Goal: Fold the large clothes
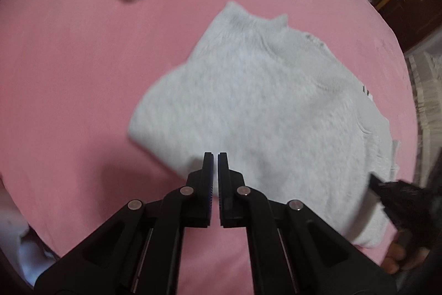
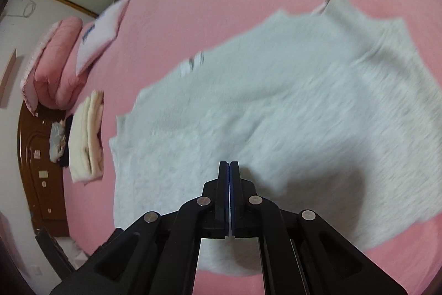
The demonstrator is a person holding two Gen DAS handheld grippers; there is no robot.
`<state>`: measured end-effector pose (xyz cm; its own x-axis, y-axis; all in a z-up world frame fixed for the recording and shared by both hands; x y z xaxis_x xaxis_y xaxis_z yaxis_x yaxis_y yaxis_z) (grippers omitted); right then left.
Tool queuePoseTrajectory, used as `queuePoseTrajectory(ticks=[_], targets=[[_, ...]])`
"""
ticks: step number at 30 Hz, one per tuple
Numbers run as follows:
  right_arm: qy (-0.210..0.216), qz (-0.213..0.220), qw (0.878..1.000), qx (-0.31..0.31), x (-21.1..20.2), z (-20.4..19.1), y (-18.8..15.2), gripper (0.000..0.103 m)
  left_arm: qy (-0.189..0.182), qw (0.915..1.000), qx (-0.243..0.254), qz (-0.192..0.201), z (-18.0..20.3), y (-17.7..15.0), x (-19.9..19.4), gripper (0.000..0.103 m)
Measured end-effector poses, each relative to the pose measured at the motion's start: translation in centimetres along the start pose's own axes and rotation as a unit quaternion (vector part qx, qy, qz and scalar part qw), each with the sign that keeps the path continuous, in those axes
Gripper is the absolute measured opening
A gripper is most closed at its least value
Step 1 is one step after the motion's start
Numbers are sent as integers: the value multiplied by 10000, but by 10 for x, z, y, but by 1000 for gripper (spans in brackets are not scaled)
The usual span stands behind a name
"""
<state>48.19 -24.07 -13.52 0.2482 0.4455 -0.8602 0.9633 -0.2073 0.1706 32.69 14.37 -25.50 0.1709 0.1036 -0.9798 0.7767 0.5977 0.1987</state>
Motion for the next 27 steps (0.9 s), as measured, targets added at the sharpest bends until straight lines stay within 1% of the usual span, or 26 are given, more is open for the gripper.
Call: queuePoseTrajectory(ticks=[1,2,4,5,7,9,10,11,12,13,15,18,20,24,25,27], targets=[[-330,-202,9991,-190,12,-4,-6,0,-95,9999,-72,-97,-2,-5,0,1],[-507,-208,9980,-321,23,-10,-6,0,-226,9994,-170,-200,-4,-12,0,1],[-716,-221,9965,-374,33,-14,-7,0,-329,9988,-263,-258,-4,-21,-1,1],[-848,-301,9953,-371,39,-17,-7,0,-340,9986,-296,-288,-5,-23,0,1],[-1076,-539,9912,-546,52,-26,-5,0,-421,9974,-428,-394,-6,-29,3,1],[-1198,-789,9874,-674,70,-24,-2,2,-534,9956,-584,-508,-8,-30,6,1],[-1244,-928,9854,-701,79,-24,1,2,-563,9948,-642,-549,-9,-28,7,4],[-1254,-1061,9839,-708,85,-19,14,2,-594,9938,-728,-595,-11,-29,9,7],[-1260,-1202,9820,-732,87,-19,16,2,-659,9924,-826,-625,-13,-29,9,17],[-1249,-1299,9808,-751,89,-20,18,2,-730,9914,-889,-630,-15,-28,10,33],[-1148,-1557,9768,-918,92,-22,21,2,-951,9887,-986,-602,-19,-29,11,46],[-874,-1709,9771,-915,94,-20,29,2,-1258,9854,-1034,-508,-23,-28,17,48],[-617,-1796,9788,-762,93,-15,33,2,-1381,9824,-1154,-505,-28,-26,26,52],[-319,-1865,9789,-771,89,-13,36,2,-1380,9752,-1574,-720,-38,-25,51,54],[-243,-1867,9791,-767,88,-12,36,2,-1451,9719,-1690,-764,-40,-25,57,55],[-107,-1834,9808,-656,87,-5,37,2,-1620,9623,-2041,-775,-42,-20,68,55]])
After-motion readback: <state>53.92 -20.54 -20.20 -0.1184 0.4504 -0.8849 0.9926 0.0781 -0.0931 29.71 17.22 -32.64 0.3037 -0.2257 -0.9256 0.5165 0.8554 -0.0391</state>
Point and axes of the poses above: each gripper's, at about its wrist camera, not at the fingertips, and x roughly the way its jaws point, z to its right, y to its top, the point moved 3 cm from there along x, roughly the way its jaws point, and after that the axes turned 13 degrees about y, right-handed, at the moved point
